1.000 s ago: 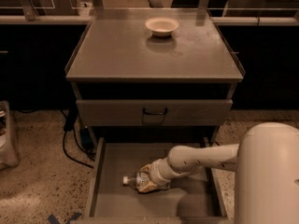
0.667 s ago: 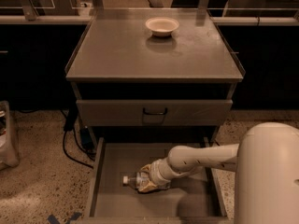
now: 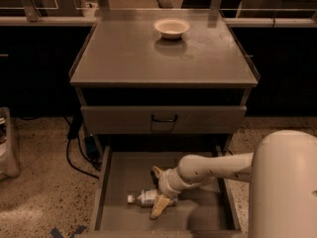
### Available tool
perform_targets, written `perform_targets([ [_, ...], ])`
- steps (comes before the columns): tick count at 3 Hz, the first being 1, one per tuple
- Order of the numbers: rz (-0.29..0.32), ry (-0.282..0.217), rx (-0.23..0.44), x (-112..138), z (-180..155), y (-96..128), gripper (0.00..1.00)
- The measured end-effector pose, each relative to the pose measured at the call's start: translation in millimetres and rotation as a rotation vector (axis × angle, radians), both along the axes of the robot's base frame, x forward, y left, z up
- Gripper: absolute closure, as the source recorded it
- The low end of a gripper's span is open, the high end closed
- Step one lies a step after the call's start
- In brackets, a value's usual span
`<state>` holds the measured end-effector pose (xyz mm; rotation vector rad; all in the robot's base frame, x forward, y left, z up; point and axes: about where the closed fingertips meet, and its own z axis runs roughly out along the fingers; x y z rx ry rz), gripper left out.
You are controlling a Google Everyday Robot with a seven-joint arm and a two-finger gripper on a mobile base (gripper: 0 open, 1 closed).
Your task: Place blue plastic bottle into middle drawer
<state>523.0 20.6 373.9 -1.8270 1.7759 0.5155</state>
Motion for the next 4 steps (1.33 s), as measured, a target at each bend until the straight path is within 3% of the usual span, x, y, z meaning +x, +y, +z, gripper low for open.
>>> perform_targets([
  [1,0.0,0.0,0.0,0,0,0,0.0],
  [2,-0.022,-0.035,-0.009,-6,17,-12,0.0],
  [3,-0.136,-0.151,-0.054,-32,75,-59,0.0],
  [4,-0.214,-0.21,-0.082,-54,102,-89,0.0],
])
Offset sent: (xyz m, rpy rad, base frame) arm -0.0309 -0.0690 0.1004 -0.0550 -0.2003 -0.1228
